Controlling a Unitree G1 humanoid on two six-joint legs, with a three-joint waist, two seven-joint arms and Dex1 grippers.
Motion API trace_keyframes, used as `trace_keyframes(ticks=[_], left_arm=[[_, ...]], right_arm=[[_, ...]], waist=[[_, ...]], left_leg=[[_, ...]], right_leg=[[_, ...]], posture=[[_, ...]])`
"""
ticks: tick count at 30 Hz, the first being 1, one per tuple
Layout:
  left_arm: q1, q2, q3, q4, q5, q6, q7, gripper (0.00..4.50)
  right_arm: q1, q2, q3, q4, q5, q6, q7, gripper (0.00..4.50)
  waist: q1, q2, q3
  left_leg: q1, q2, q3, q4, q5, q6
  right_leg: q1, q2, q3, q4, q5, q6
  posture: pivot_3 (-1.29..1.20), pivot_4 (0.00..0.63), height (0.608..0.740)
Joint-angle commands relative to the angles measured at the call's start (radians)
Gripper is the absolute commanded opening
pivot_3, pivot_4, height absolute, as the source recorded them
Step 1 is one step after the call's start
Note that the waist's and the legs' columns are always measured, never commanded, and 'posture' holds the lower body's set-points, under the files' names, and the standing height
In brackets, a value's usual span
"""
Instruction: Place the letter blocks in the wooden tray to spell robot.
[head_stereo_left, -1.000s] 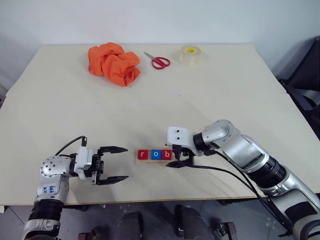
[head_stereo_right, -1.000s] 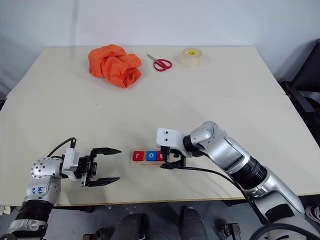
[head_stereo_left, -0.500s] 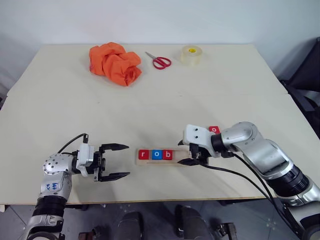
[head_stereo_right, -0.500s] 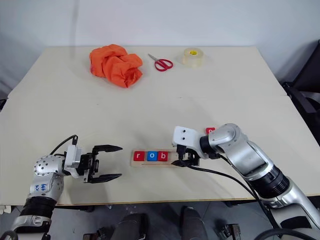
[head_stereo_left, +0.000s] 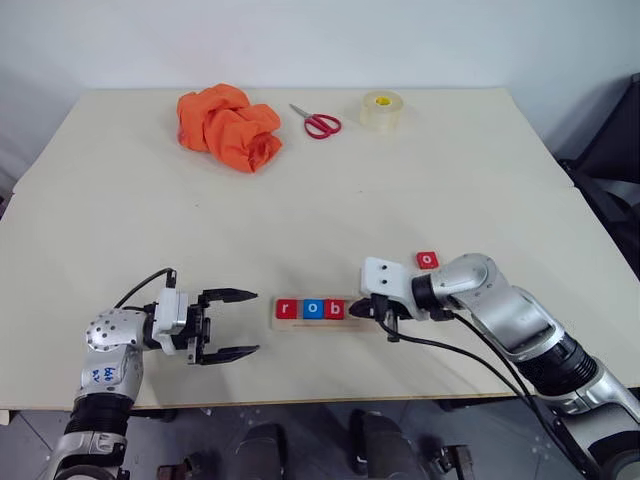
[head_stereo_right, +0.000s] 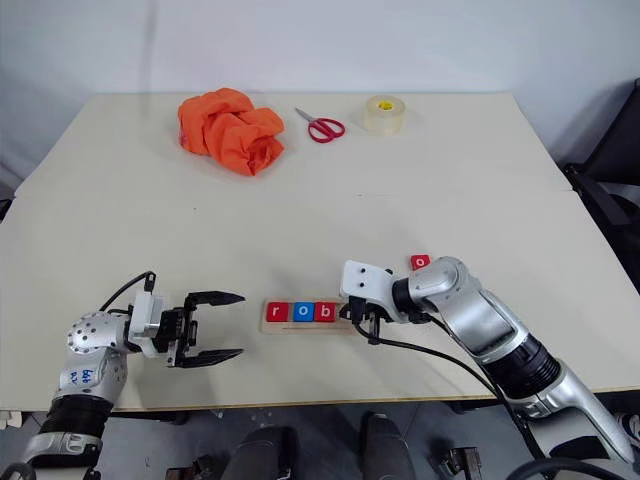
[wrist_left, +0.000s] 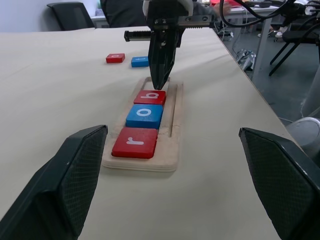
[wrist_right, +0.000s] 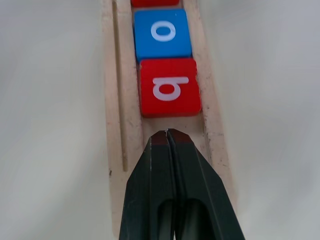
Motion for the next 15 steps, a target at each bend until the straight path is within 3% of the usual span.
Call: trace_keyframes(ticks=[1, 15], left_arm=[[0.014, 0.012, 0.023, -0.043, -0.011, 0.001, 0.009, 4.5], [-0.002, 0.005, 0.018, -0.036, -0.001, 0.003, 0.019, 4.5]], right_arm=[[-0.02, 0.024, 0.005, 0.011, -0.014, -0.031, -0.002, 0.03], [-0.035, 0.074, -0.004, 0.056, -0.047, -0.043, -0.019, 0.03]], waist=[[-0.001, 0.0, 0.0], [0.0, 0.0, 0.0]], left_leg=[[0.0, 0.0, 0.0, 0.0, 0.0, 0.0], [0.0, 0.0, 0.0, 0.0, 0.0, 0.0]], right_leg=[[0.0, 0.0, 0.0, 0.0, 0.0, 0.0], [0.0, 0.0, 0.0, 0.0, 0.0, 0.0]], posture=[[0.0, 0.15, 0.74], [0.0, 0.15, 0.74]])
